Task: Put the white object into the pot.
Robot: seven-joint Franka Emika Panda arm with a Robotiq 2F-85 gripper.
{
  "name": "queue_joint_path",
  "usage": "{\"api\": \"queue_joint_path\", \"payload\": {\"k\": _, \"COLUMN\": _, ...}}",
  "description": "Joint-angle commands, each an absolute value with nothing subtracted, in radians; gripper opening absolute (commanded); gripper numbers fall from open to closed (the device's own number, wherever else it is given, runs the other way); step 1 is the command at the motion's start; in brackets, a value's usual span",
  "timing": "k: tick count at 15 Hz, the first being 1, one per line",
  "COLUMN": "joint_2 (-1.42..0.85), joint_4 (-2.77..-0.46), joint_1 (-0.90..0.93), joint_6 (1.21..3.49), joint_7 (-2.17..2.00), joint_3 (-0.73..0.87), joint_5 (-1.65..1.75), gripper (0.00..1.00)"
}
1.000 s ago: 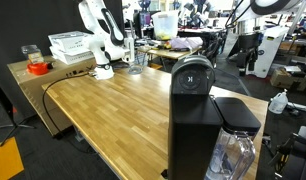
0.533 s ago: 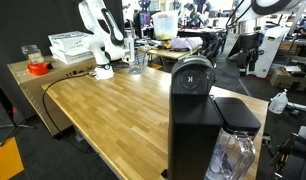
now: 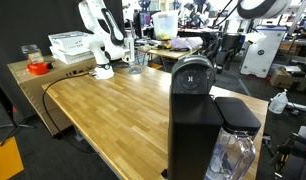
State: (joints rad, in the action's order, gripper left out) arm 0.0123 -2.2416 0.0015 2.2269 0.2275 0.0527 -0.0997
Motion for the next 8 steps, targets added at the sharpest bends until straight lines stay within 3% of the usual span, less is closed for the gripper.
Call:
{"api": "queue_joint_path", "payload": {"k": 1, "joint_2": -0.075, "joint_4": -2.178, "joint_1": -0.017, "joint_6": 2.292, "joint_7": 0.361, "joint_3": 0.047, "joint_5": -0.222, "gripper": 1.00}}
{"api": "queue_joint_path", "payload": {"k": 8, "joint_2": -0.101, "joint_4": -2.165, "joint_1": -0.028, "joint_6": 2.294, "joint_7": 0.354, "joint_3": 0.037, "joint_5": -0.226, "gripper": 1.00}}
